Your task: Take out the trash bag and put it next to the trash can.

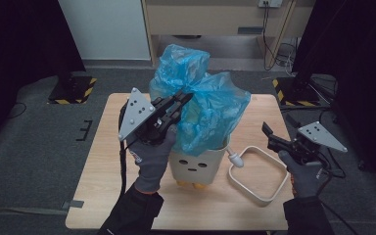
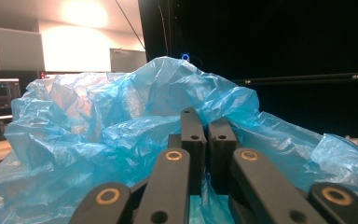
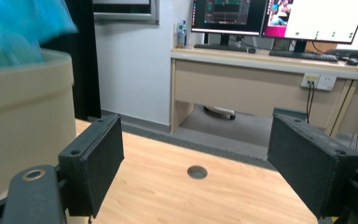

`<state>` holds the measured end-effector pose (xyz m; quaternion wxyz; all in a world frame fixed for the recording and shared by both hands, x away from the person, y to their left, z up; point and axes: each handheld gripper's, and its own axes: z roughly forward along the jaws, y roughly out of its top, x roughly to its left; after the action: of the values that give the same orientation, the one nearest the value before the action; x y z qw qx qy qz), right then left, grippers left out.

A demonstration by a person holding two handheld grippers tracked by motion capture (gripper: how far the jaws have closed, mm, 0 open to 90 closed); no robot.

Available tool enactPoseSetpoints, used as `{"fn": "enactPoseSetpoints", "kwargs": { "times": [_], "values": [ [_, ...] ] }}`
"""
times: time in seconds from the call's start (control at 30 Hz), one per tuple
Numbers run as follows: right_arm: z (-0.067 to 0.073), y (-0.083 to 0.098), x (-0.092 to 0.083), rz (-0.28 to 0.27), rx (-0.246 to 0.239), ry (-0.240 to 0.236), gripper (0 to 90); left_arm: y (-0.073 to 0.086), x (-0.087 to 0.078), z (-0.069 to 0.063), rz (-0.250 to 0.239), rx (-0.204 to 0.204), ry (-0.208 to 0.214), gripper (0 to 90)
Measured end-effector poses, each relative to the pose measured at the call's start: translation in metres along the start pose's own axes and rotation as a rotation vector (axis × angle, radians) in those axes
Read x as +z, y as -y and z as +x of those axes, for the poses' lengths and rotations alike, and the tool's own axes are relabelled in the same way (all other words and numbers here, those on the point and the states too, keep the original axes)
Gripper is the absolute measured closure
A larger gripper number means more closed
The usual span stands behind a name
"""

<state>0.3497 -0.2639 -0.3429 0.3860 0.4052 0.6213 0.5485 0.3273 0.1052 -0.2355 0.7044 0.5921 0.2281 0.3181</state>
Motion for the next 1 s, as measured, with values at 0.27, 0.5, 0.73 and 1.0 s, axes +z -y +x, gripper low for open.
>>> {"fn": "enactPoseSetpoints", "kwargs": {
  "times": [0.27, 0.5, 0.73, 1.0],
  "values": [
    [-0.005, 0.028, 0.002, 0.046, 0.016, 0.017, 17.9, -0.009, 0.000, -0.003, -0.049, 0.016, 0.002, 87.5],
    [-0.009, 0.036, 0.001, 0.056, 0.016, 0.035, 17.7, -0.019, -0.008, -0.003, -0.105, 0.021, -0.005, 87.5],
    [-0.011, 0.041, 0.002, 0.073, 0.015, 0.044, 17.6, -0.029, -0.018, 0.002, -0.161, 0.021, -0.024, 87.5],
    [-0.014, 0.045, 0.001, 0.083, 0.015, 0.055, 17.5, -0.039, -0.027, 0.005, -0.201, 0.023, -0.034, 87.5]
  ]
}}
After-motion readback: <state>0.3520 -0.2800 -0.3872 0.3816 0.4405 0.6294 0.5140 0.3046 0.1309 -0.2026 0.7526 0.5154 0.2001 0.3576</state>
